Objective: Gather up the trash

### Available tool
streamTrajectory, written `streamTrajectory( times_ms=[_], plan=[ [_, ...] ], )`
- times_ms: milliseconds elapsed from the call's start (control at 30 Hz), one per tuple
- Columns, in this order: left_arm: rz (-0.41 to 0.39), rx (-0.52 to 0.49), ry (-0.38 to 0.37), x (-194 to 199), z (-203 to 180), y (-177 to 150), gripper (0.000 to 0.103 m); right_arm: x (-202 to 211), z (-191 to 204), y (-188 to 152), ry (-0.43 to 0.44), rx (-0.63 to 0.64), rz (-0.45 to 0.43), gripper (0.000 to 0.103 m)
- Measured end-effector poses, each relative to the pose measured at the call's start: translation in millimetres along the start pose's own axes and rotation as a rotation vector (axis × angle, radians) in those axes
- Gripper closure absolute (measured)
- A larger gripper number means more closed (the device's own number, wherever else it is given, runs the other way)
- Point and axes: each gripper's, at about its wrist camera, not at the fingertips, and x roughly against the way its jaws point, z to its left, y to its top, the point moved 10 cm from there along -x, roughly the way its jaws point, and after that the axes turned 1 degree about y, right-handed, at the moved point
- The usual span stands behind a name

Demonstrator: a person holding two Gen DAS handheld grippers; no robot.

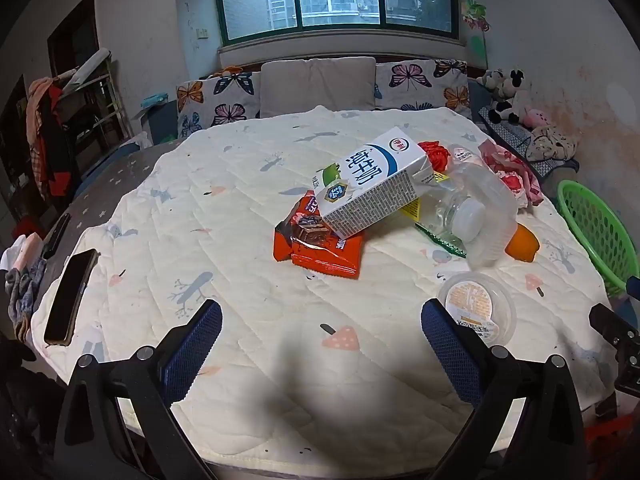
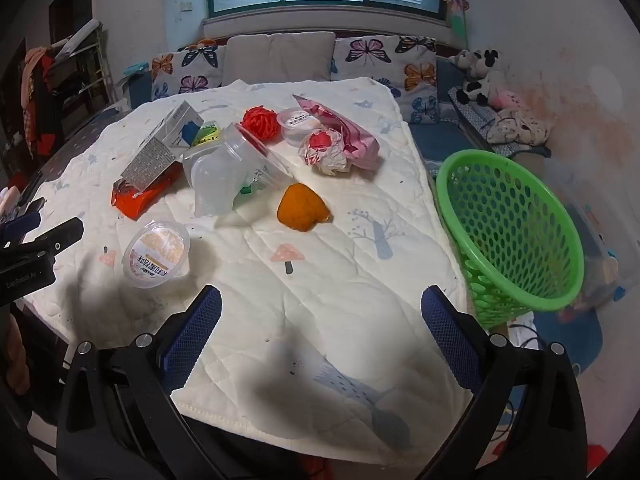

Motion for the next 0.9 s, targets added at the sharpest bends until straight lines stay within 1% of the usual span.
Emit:
streamTrajectory(
  times_ms=[900],
  plan=[
    [-0.001,0.012,-0.007,3.5,-2.6,-0.5,0.006,2.8,-4.9,1.0,0.001,-0.013,-0.003,0.005]
  ],
)
